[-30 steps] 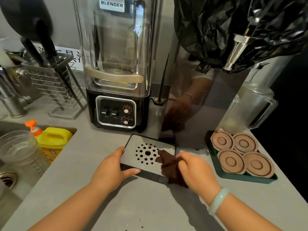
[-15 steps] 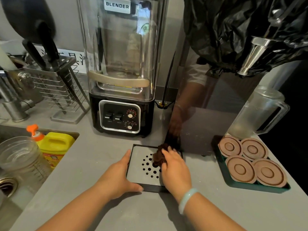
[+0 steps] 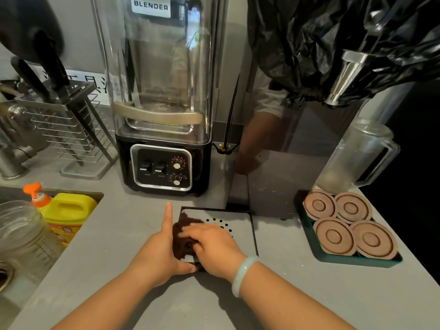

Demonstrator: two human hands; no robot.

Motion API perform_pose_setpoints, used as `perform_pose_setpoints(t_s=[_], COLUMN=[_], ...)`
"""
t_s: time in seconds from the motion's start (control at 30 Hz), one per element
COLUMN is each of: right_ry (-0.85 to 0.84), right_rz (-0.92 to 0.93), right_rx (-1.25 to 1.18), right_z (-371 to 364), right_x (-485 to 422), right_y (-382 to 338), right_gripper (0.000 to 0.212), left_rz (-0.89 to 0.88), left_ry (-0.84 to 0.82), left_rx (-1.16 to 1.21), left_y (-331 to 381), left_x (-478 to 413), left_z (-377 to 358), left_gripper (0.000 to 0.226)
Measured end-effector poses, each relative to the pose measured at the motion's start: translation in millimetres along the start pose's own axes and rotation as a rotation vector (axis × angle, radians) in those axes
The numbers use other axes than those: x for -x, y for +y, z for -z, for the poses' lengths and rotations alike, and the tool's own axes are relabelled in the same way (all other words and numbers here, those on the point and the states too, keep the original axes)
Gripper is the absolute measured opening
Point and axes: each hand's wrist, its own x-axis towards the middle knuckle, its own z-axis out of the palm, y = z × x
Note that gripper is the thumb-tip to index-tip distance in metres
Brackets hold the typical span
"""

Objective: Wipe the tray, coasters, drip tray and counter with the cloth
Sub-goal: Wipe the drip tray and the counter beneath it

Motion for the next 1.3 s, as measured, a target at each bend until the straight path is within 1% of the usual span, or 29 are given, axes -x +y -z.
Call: perform_pose_setpoints(t_s=[0.07,0.13,0.23,0.3,0.43,0.53,0.6,0.67,0.7,0.77,0.8,0.83,0.87,0.9,0.93,1.0,1.03,1.1,1.17,1.23,1.3], right_ry=[-0.042,-0.07,-0.123,-0.139,-0.154,-0.147,-0.098,-0.023,0.012,0.08,0.12,0.17,0.224,0.273,0.304,0.327,0.334,0.362,0.4,0.428,0.454], right_rz=[0.062,0.07,0.043,0.049,0.023,0.025,-0.008,-0.081,-0.117,-0.198,-0.255,-0.308,-0.355,-0.389,-0.411,-0.435,-0.442,-0.462,-0.485,-0.503,-0.53], right_rx=[-0.01,-0.011,-0.031,-0.014,0.051,0.104,0.157,0.197,0.187,0.086,0.004,-0.088,-0.179,-0.25,-0.3,-0.377,-0.418,-0.511,-0.611,-0.702,-0.799], right_z=[3,8,21,28,38,48,57,61,60,49,43,36,30,26,24,24,25,28,29,28,25], right_x=[17,29,34,36,50,71,84,90,90,84,81,76,73,72,71,72,73,75,76,80,83], right_y=[3,7,13,17,30,48,66,82,86,86,84,81,79,78,77,75,75,73,70,65,60], right_gripper=[0.042,0.04,0.039,0.04,0.041,0.04,0.04,0.04,0.04,0.039,0.038,0.037,0.037,0.036,0.036,0.035,0.034,0.031,0.029,0.028,0.029], left_rz=[-0.031,-0.056,-0.084,-0.097,-0.092,-0.089,-0.088,-0.088,-0.094,-0.111,-0.111,-0.082,-0.023,0.056,0.137,0.283,0.356,0.469,0.507,0.473,0.413], left_ry=[-0.016,-0.03,-0.05,-0.073,-0.118,-0.128,-0.132,-0.134,-0.124,-0.101,-0.105,-0.123,-0.141,-0.135,-0.106,-0.021,-0.005,-0.024,-0.075,-0.055,-0.007], left_rx=[-0.017,-0.053,-0.178,-0.262,-0.356,-0.362,-0.363,-0.379,-0.388,-0.385,-0.314,-0.162,0.05,0.274,0.46,0.707,0.786,0.904,0.929,0.907,0.87], left_y=[-2,-2,4,8,12,13,13,11,10,7,6,5,6,12,17,20,22,31,42,48,52], left_x=[0,1,4,5,5,6,5,5,5,6,5,6,7,10,11,5,3,0,-2,-5,-8], left_z=[0,-1,-2,-1,3,5,4,2,2,2,2,4,6,7,7,5,5,8,12,14,16], left_gripper=[0.149,0.143,0.114,0.103,0.104,0.104,0.104,0.104,0.104,0.103,0.104,0.103,0.1,0.091,0.077,0.051,0.044,0.03,0.018,0.021,0.03])
